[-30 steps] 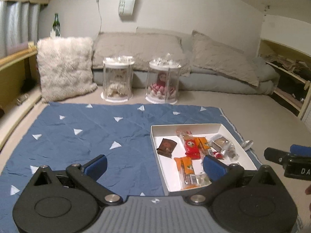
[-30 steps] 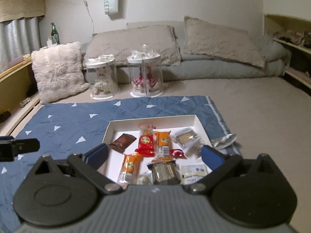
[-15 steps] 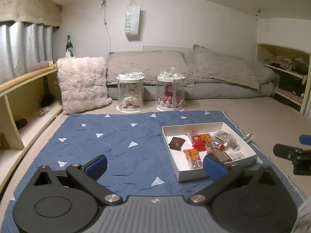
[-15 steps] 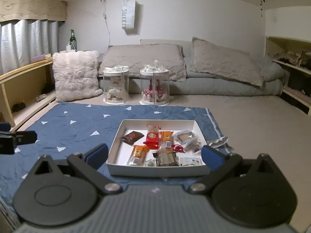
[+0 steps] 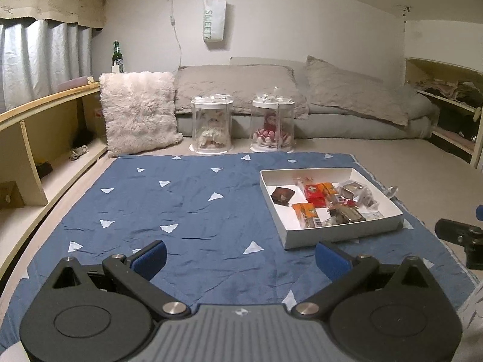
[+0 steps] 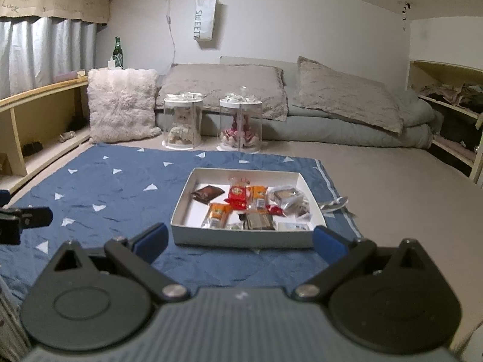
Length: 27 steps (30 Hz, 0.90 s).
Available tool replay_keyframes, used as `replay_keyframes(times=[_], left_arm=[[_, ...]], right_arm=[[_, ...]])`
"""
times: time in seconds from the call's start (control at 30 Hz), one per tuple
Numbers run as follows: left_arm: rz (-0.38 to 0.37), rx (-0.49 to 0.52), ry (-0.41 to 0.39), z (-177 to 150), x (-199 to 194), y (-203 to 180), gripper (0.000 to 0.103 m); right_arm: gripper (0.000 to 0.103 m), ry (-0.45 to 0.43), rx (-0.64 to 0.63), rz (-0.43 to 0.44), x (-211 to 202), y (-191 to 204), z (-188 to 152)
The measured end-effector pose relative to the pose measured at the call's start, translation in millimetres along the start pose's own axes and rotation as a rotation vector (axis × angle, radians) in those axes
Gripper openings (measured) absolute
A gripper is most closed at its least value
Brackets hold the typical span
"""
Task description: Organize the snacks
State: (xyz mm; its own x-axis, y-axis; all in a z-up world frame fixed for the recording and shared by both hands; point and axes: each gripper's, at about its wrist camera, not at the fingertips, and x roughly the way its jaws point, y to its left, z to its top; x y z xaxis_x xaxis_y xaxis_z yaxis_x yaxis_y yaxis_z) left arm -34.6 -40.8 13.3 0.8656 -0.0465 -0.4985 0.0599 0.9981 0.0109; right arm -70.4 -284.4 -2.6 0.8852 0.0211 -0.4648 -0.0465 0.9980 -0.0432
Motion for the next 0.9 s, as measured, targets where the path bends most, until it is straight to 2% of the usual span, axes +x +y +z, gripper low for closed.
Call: replay_keyframes(times=[0.37, 0.9], left_arm=[[-0.004, 0.006, -0.021, -3.0, -0.9, -1.0, 0.103], [-0.011, 0.012, -0.019, -3.8, 0.1, -1.6, 0.103]], right_arm=[[0.102, -0.046, 0.038, -0.013, -2.6, -7.0, -5.8], [0.102, -0.043, 0.044, -0.005, 0.7, -3.0, -8.6]])
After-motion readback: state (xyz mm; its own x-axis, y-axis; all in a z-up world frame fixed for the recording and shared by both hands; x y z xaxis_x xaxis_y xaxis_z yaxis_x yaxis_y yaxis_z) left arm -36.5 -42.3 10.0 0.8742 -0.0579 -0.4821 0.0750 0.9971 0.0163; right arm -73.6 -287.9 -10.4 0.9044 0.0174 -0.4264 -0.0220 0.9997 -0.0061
